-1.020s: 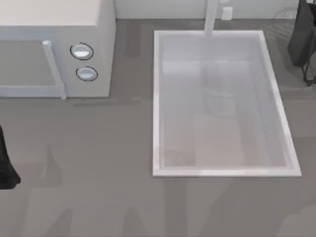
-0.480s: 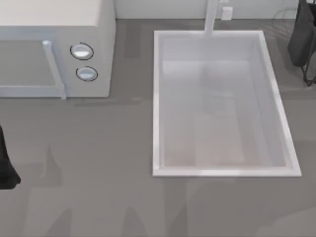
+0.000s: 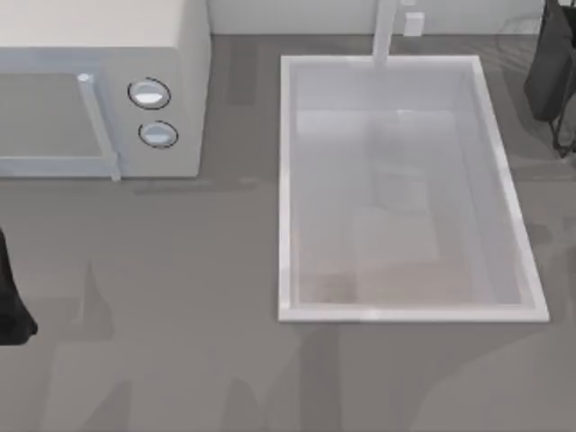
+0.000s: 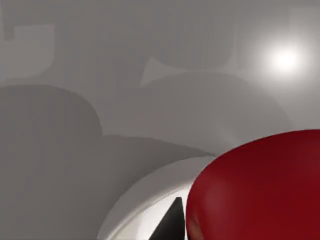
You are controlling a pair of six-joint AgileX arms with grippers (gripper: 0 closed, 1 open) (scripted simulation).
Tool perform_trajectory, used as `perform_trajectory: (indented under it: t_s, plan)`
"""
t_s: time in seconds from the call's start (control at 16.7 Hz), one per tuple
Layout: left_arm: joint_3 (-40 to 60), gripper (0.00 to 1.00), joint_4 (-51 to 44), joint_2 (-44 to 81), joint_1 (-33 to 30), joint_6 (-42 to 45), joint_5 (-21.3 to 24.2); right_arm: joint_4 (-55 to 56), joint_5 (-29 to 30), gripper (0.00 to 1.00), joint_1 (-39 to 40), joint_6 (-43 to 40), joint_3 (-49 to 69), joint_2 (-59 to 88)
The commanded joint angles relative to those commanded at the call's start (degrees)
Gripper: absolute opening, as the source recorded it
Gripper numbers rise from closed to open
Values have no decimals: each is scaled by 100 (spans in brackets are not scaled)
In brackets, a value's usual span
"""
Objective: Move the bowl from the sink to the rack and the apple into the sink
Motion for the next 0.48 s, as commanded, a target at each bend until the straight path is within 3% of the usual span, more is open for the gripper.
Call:
perform_trajectory:
  t_s: [0.48]
  plan:
    - [0, 100, 0, 0, 0, 0, 0, 4575, 1492, 0, 2073, 732, -1155, -79]
